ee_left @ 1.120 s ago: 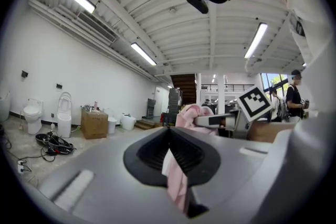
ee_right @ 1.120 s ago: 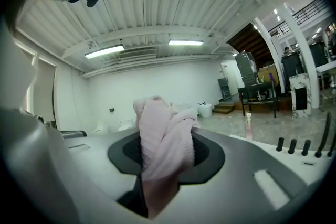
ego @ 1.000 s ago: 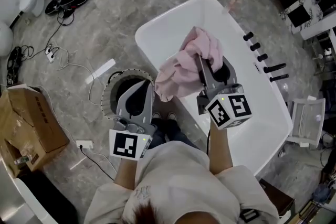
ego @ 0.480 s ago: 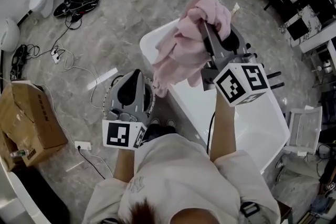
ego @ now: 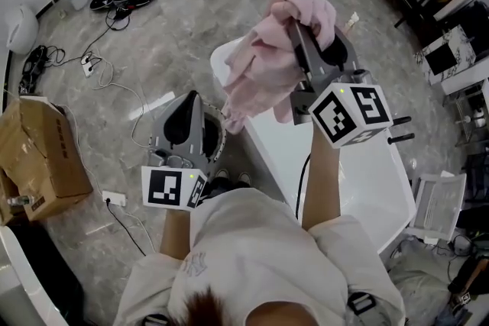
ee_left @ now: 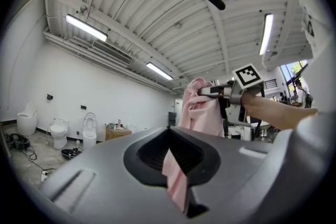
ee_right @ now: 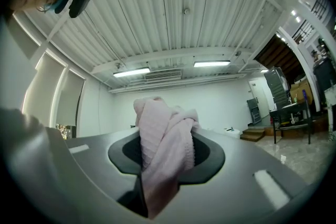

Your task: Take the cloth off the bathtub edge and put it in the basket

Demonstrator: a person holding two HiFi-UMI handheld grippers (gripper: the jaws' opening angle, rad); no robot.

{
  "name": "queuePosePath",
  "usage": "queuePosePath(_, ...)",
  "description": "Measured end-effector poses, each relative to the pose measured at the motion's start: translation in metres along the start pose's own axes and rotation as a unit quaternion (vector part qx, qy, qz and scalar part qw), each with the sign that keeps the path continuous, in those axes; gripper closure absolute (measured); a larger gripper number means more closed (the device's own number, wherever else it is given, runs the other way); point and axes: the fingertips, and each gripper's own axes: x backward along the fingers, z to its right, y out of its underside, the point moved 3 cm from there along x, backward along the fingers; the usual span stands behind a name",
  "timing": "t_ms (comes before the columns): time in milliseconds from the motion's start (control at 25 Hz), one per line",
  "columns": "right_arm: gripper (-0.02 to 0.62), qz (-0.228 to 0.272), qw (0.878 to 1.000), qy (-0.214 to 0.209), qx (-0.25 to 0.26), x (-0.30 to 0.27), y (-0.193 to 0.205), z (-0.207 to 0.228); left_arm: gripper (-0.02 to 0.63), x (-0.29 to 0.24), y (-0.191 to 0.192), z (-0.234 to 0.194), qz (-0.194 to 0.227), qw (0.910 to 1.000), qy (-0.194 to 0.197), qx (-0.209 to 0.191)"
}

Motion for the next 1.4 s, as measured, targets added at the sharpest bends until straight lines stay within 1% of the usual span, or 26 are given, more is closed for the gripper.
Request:
queuePosePath(240, 0.462, -0.007, 0.999, -0.034, -0.009, -0.007, 0.007, -0.007, 0.592, 0.013, -0.001, 0.003, 0.001, 0.9994, -0.036, -0.005)
queuePosePath(360, 0.462, -0.012, 0.998, -0.056, -0.011, -0.012, 0.013, -0.017, 0.592, 0.024, 0.004, -0.001, 0.001, 0.9981, -0.061, -0.004)
queuePosePath(560, 0.462, -0.021, 0.995, -0.096, -0.016, -0.022, 0.024, -0.043, 0.592, 0.05, 0.01, -0.013, -0.002, 0.9944, -0.106, 0.002)
queuePosePath(720, 0.462, -0.026, 0.992, -0.121, -0.023, -0.026, 0.026, -0.047, 0.592, 0.058, 0.009, -0.01, -0.002, 0.9908, -0.135, 0.0)
queuePosePath(840, 0.462, -0.03, 0.989, -0.139, -0.028, -0.031, 0.031, -0.058, 0.592, 0.068, 0.006, -0.013, -0.003, 0.9879, -0.155, -0.004)
queuePosePath(1120, 0.462, -0.035, 0.985, -0.169, -0.033, -0.053, 0.041, -0.108, 0.592, 0.102, 0.003, -0.045, -0.005, 0.9824, -0.186, -0.009)
queuePosePath(1400, 0.462, -0.035, 0.982, -0.184, -0.036, -0.074, 0.044, -0.163, 0.593, 0.129, -0.004, -0.087, -0.002, 0.9807, -0.195, -0.006)
